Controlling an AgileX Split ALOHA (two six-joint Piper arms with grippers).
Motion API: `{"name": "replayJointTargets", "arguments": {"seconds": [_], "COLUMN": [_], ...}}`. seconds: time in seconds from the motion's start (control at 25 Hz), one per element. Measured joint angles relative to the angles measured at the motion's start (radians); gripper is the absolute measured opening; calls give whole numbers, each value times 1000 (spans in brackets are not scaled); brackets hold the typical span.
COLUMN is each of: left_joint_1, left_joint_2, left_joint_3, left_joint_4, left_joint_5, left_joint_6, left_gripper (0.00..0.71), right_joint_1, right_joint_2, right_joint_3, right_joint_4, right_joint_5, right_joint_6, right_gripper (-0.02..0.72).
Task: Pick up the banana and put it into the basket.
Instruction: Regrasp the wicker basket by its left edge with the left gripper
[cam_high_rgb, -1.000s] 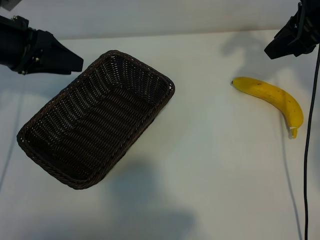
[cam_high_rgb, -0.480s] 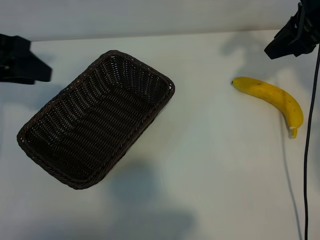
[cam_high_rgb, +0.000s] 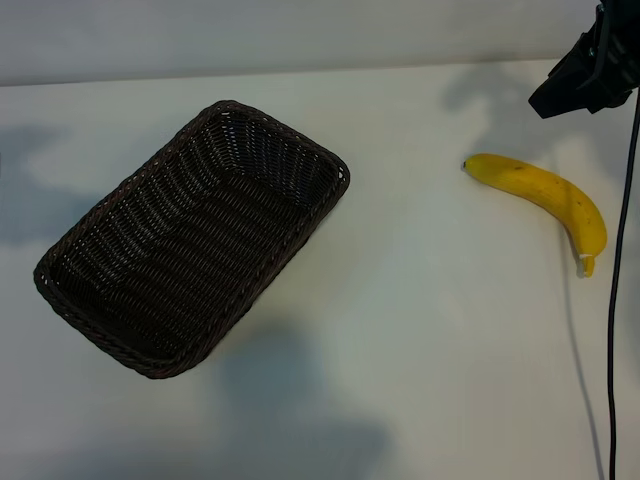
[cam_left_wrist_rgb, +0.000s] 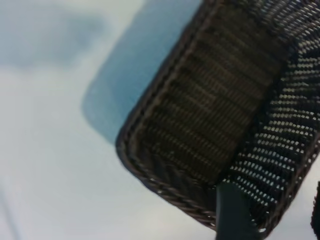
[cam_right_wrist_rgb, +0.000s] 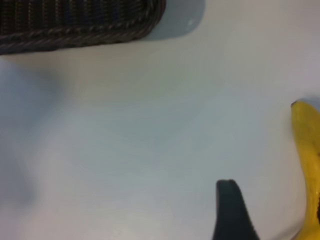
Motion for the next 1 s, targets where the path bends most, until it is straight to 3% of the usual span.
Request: {"name": "replayJointTargets", "arguments": {"seconds": [0.52, 0.72, 1.0], "left_joint_1": [0, 0, 0], "left_joint_2": [-7, -7, -7], "left_joint_3": [16, 164, 376], "left_joint_4": [40, 40, 41], "left_joint_5": [2, -36, -225], "left_joint_6": [-100, -130, -209], "left_gripper": [427, 427, 427], "right_joint_1": [0, 0, 0], "right_joint_2": [0, 0, 0], "right_joint_3": [0, 0, 0], "right_joint_4": [0, 0, 0], "right_joint_5": [0, 0, 0], "right_joint_6": [1, 8, 22], "right_gripper": [420, 420, 420]}}
